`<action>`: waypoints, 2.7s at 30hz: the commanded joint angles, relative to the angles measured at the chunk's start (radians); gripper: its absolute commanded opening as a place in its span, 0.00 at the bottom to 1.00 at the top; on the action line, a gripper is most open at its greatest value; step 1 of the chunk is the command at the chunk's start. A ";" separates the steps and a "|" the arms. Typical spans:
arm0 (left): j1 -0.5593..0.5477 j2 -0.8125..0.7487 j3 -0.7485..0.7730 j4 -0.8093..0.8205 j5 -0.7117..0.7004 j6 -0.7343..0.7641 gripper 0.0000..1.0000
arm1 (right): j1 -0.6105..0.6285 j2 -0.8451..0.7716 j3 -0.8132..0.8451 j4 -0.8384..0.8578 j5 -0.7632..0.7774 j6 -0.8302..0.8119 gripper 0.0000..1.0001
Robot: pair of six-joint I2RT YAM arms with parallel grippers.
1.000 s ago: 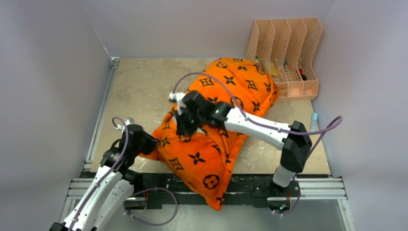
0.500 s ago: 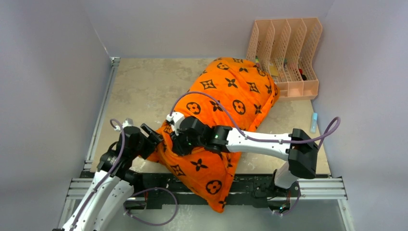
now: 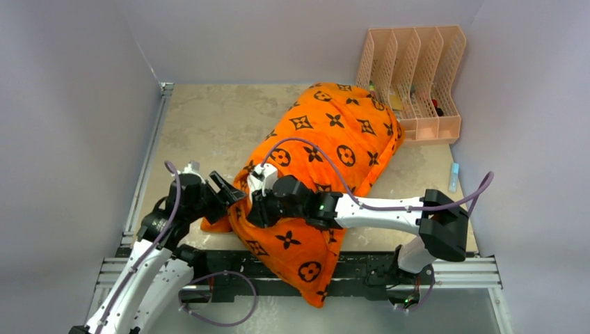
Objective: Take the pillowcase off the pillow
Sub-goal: Remove the pillow from the pillowcase.
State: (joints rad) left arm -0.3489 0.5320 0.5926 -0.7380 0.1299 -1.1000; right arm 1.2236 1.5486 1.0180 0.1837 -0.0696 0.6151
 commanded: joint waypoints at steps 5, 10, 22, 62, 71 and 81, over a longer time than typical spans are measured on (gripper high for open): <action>-0.001 0.057 0.292 -0.239 -0.225 0.051 0.69 | 0.026 -0.005 -0.039 0.054 -0.105 0.008 0.31; -0.001 0.050 0.144 -0.080 0.022 0.048 0.64 | 0.037 0.002 -0.025 0.105 -0.154 -0.029 0.37; -0.001 0.044 0.032 0.033 0.142 0.075 0.64 | 0.096 0.061 0.027 0.042 -0.156 -0.118 0.41; -0.001 -0.066 -0.084 -0.152 -0.006 0.139 0.00 | 0.047 0.502 0.913 -1.361 0.856 0.611 0.99; -0.001 -0.085 -0.093 -0.161 -0.011 0.127 0.00 | -0.061 0.481 0.967 -1.581 0.943 0.935 0.99; -0.001 -0.068 -0.086 -0.157 -0.005 0.143 0.00 | -0.093 0.660 1.009 -1.566 0.882 0.977 0.99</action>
State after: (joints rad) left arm -0.3481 0.4541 0.5163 -0.7944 0.1223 -1.0004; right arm 1.1839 2.0521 1.9789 -1.1973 0.7162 1.5734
